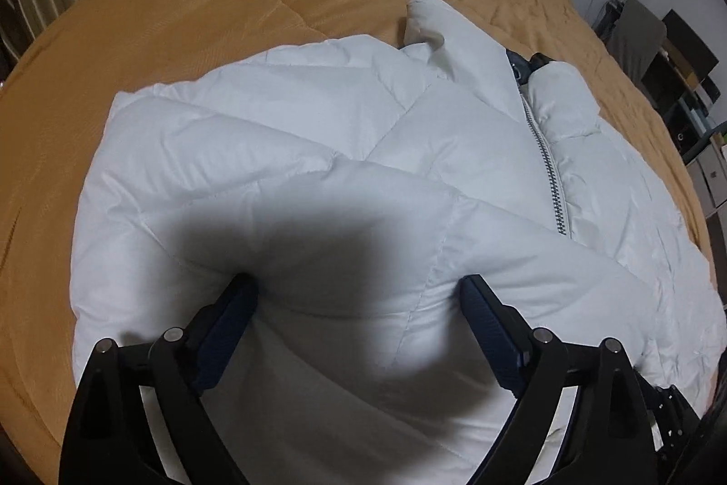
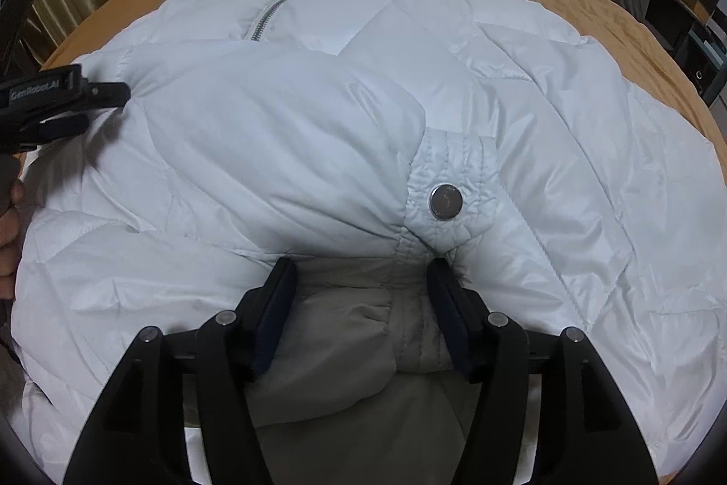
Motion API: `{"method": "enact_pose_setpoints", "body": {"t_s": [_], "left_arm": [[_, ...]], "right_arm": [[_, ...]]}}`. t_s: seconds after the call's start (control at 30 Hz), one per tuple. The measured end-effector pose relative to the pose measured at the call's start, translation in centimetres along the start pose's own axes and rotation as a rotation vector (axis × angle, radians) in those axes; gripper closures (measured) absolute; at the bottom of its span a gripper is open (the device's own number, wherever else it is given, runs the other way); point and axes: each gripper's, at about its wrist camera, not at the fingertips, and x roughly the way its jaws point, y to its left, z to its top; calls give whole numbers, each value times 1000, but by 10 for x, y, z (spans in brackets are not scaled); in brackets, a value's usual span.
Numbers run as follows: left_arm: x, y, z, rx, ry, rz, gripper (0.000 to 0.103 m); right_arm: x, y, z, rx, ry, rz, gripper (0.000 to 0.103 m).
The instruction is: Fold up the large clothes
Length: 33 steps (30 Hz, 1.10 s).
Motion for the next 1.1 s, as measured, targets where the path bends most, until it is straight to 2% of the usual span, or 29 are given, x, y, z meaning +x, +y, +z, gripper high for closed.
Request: {"method": "enact_pose_setpoints", "body": {"t_s": [0.07, 0.13, 0.2, 0.27, 0.33, 0.4, 0.53, 0.67, 0.77, 0.9, 0.97, 1.1], "left_arm": [[-11, -1, -1, 0, -8, 19, 12], [-37, 8, -19, -30, -55, 2, 11], [-65, 18, -50, -54, -80, -49, 11], [-76, 27, -84, -65, -61, -71, 11], [-69, 29, -115, -11, -46, -71, 11], [-62, 22, -135, 83, -106, -39, 11], [-54, 13, -130, 93, -91, -18, 1], [-49, 9, -128, 109, -95, -1, 1], [-49, 8, -129, 109, -97, -1, 1], [-49, 9, -129, 110, -100, 2, 1], [-48, 8, -129, 110, -102, 2, 1], [-52, 10, -133, 112, -109, 2, 1]], "right_arm": [[0, 0, -2, -6, -6, -4, 41], [-2, -2, -4, -3, -12, 4, 41], [-2, -2, -5, -1, -16, 10, 41], [-2, -1, -5, -6, -21, 2, 41], [-1, 1, -5, -9, -23, -9, 40], [-1, 2, -5, -13, -21, -14, 40], [-3, 1, 0, -18, -4, 7, 37], [-25, -13, 5, 52, -21, 61, 36], [-59, -38, 8, 119, -83, 70, 29], [-105, -86, 6, 211, -150, -13, 13], [-124, -125, -4, 297, -163, -57, 6], [-141, -212, -43, 494, -156, -128, 4]]}}
